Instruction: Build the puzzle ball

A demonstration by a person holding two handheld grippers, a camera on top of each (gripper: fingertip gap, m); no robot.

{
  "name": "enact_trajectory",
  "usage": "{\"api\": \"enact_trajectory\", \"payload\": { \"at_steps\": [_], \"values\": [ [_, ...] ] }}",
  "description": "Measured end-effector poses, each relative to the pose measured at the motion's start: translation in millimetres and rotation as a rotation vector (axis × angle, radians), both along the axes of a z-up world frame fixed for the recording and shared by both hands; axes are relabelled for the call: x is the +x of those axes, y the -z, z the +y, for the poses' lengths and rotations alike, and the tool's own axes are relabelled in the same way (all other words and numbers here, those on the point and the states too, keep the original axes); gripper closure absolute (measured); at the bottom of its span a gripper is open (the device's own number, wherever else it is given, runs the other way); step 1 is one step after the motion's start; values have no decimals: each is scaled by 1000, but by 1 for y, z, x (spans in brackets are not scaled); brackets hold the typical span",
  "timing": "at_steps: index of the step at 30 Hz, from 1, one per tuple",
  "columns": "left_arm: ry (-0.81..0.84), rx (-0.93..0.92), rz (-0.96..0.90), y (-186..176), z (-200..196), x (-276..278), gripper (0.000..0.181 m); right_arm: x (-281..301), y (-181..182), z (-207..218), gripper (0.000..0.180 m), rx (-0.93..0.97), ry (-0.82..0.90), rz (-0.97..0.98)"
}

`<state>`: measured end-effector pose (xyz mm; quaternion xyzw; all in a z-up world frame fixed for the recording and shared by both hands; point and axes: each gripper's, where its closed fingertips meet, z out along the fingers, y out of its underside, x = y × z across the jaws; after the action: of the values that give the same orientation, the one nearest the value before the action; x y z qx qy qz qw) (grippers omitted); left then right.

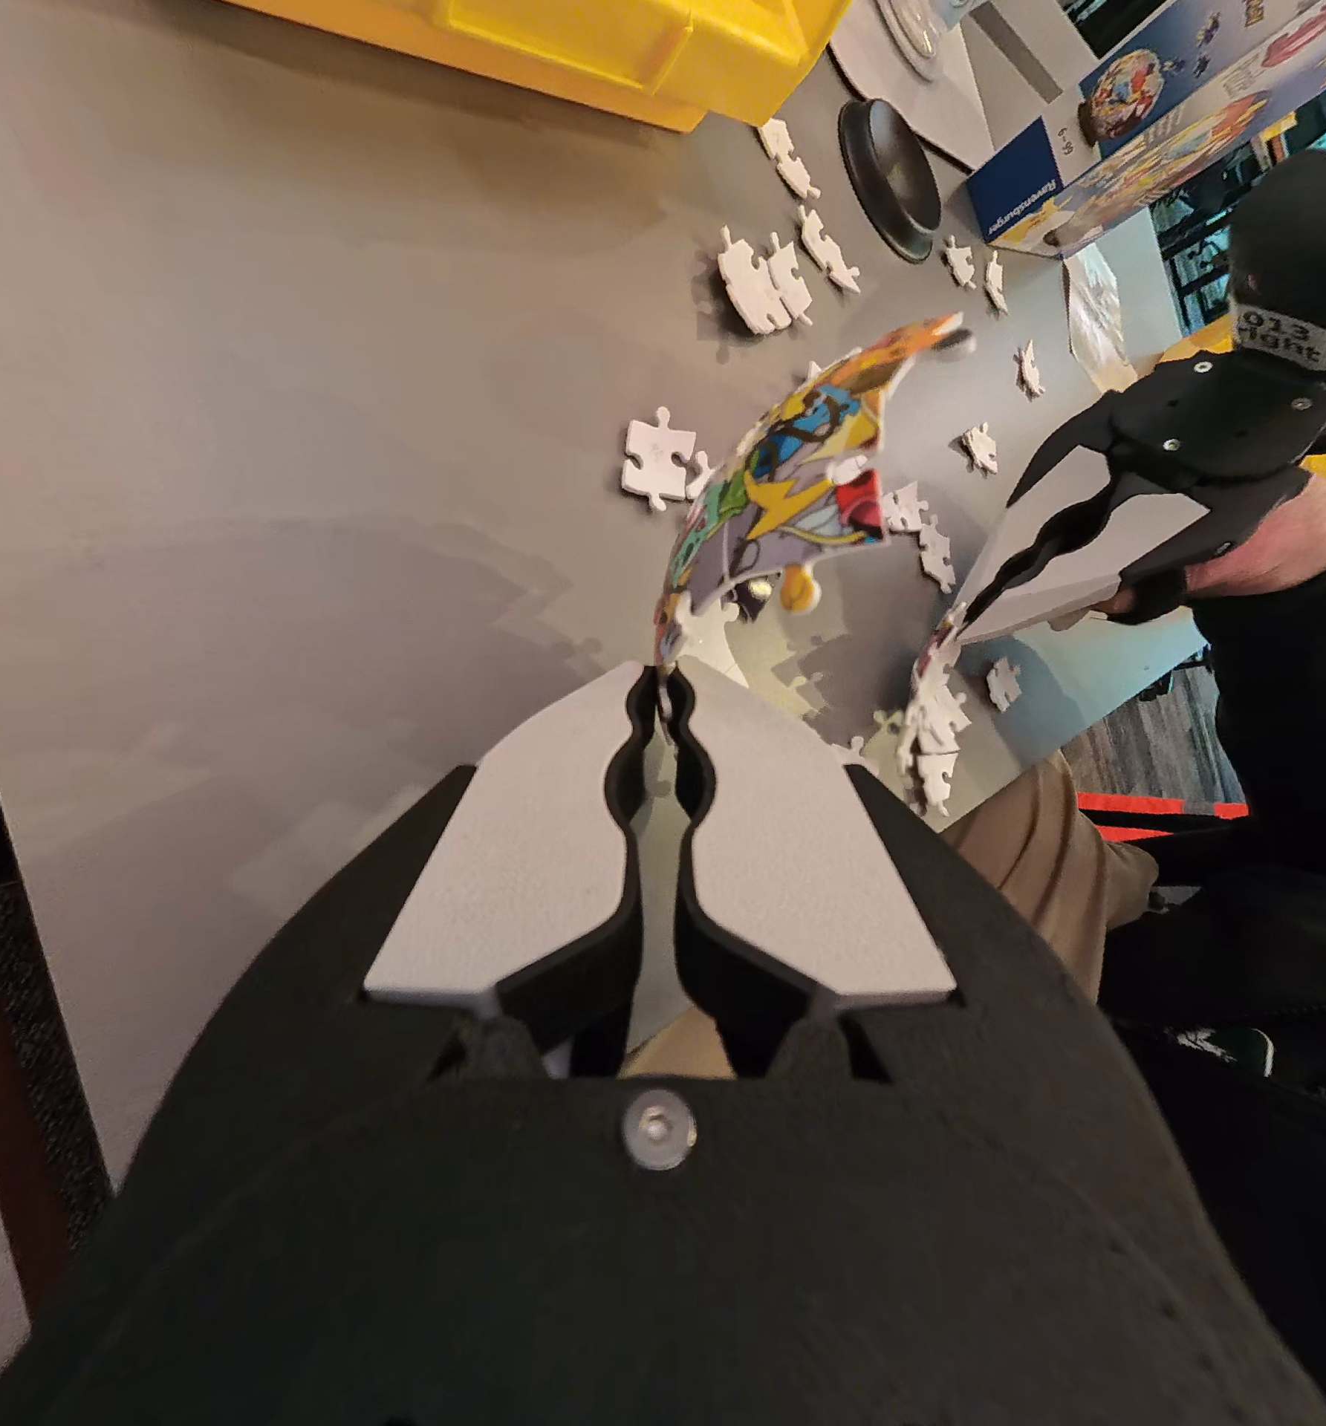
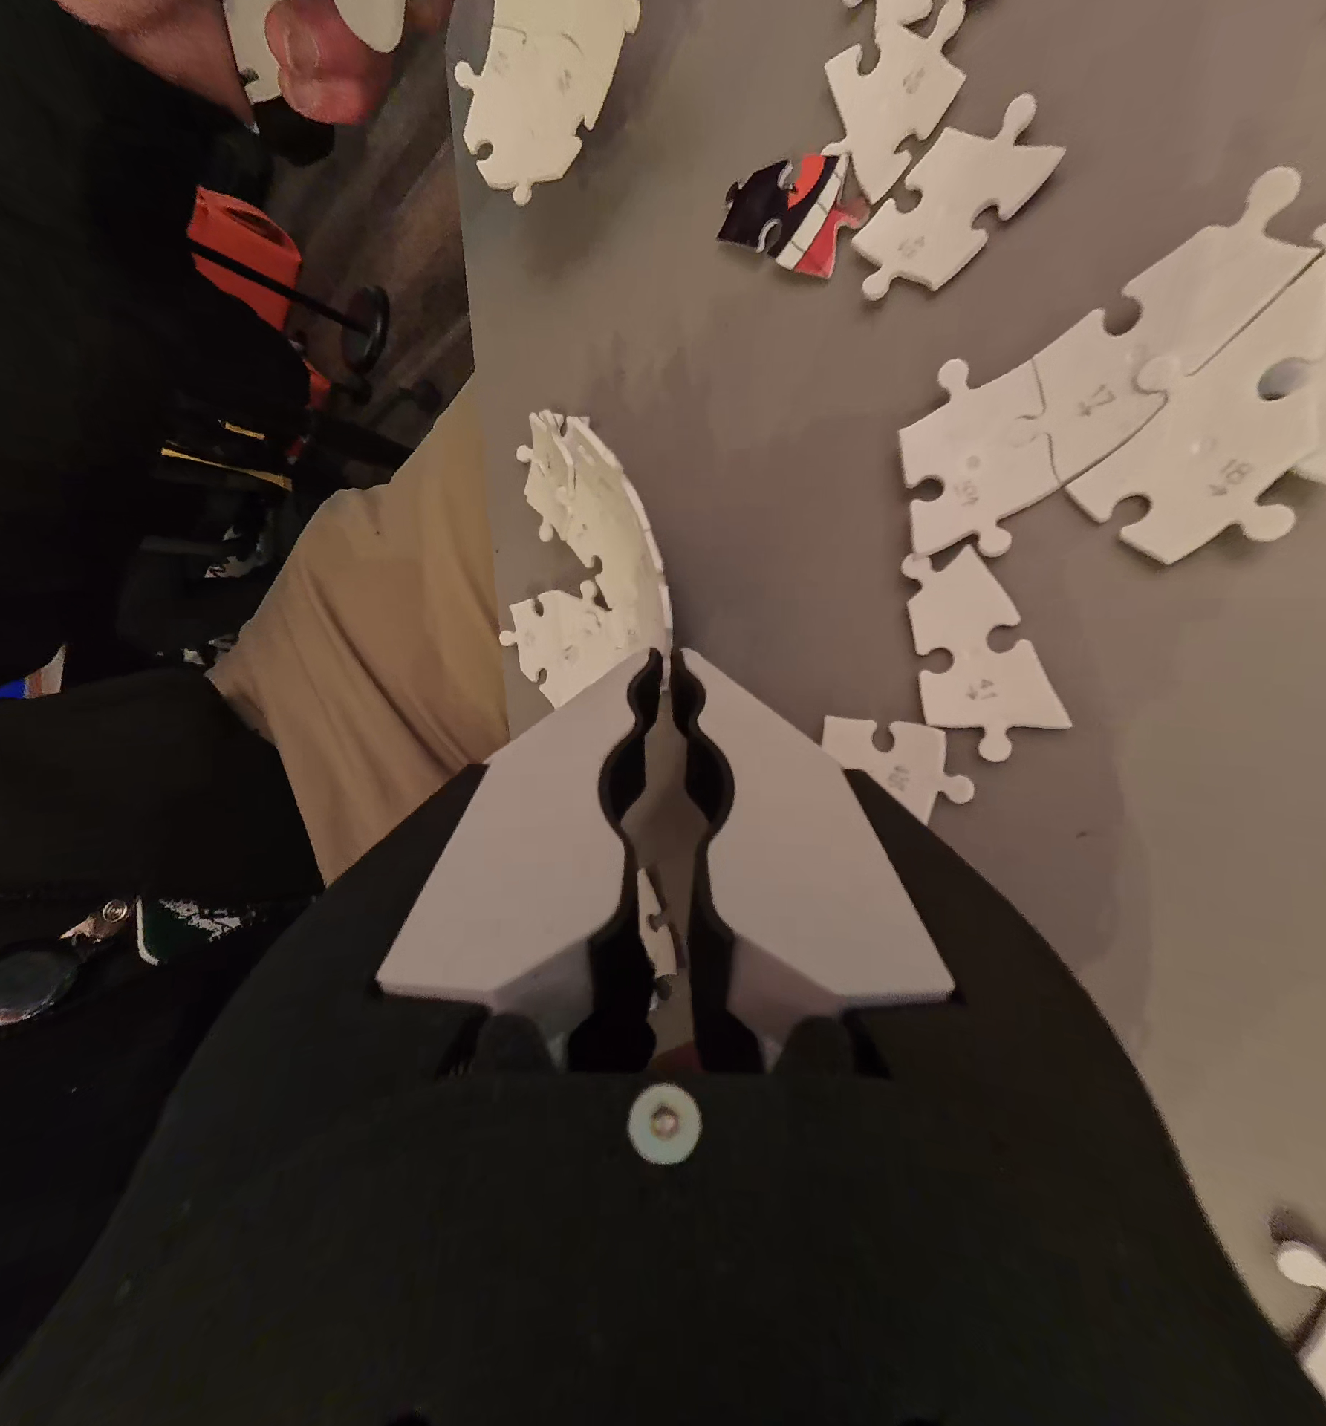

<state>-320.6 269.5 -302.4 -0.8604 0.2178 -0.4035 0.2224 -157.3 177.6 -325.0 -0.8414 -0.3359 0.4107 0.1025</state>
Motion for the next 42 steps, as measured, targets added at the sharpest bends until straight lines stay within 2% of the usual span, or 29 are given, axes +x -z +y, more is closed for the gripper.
{"api": "enact_trajectory", "payload": {
  "at_steps": [25,42],
  "values": [
    [-147,53,-39,-3,-2,-22,178,-28,-27,41,180,82,117,126],
    [-234,58,-52,-2,-17,-46,178,-58,-29,53,180,94,100,145]
  ]
}}
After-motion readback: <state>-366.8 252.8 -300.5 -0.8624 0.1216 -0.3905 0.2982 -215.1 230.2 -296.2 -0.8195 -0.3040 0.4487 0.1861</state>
